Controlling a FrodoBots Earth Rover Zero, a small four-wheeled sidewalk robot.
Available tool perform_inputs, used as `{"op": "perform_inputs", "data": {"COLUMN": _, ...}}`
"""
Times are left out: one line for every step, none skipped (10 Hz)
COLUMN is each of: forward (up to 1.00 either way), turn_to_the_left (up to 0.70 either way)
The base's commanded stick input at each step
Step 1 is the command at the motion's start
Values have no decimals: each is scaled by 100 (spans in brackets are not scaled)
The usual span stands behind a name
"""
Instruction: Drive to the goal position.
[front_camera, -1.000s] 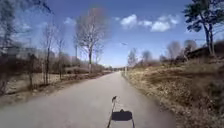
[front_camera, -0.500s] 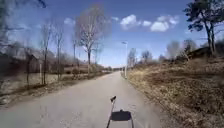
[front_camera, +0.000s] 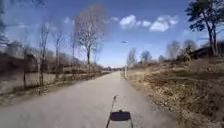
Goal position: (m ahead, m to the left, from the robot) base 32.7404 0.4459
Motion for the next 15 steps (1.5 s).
{"op": "perform_inputs", "data": {"forward": 85, "turn_to_the_left": 0}}
{"op": "perform_inputs", "data": {"forward": 85, "turn_to_the_left": 0}}
{"op": "perform_inputs", "data": {"forward": 85, "turn_to_the_left": 0}}
{"op": "perform_inputs", "data": {"forward": 85, "turn_to_the_left": 0}}
{"op": "perform_inputs", "data": {"forward": 85, "turn_to_the_left": 0}}
{"op": "perform_inputs", "data": {"forward": 85, "turn_to_the_left": 0}}
{"op": "perform_inputs", "data": {"forward": 85, "turn_to_the_left": 0}}
{"op": "perform_inputs", "data": {"forward": 85, "turn_to_the_left": 0}}
{"op": "perform_inputs", "data": {"forward": 85, "turn_to_the_left": 0}}
{"op": "perform_inputs", "data": {"forward": 85, "turn_to_the_left": 0}}
{"op": "perform_inputs", "data": {"forward": 85, "turn_to_the_left": 0}}
{"op": "perform_inputs", "data": {"forward": 85, "turn_to_the_left": 0}}
{"op": "perform_inputs", "data": {"forward": 85, "turn_to_the_left": 0}}
{"op": "perform_inputs", "data": {"forward": 85, "turn_to_the_left": 0}}
{"op": "perform_inputs", "data": {"forward": 85, "turn_to_the_left": 0}}
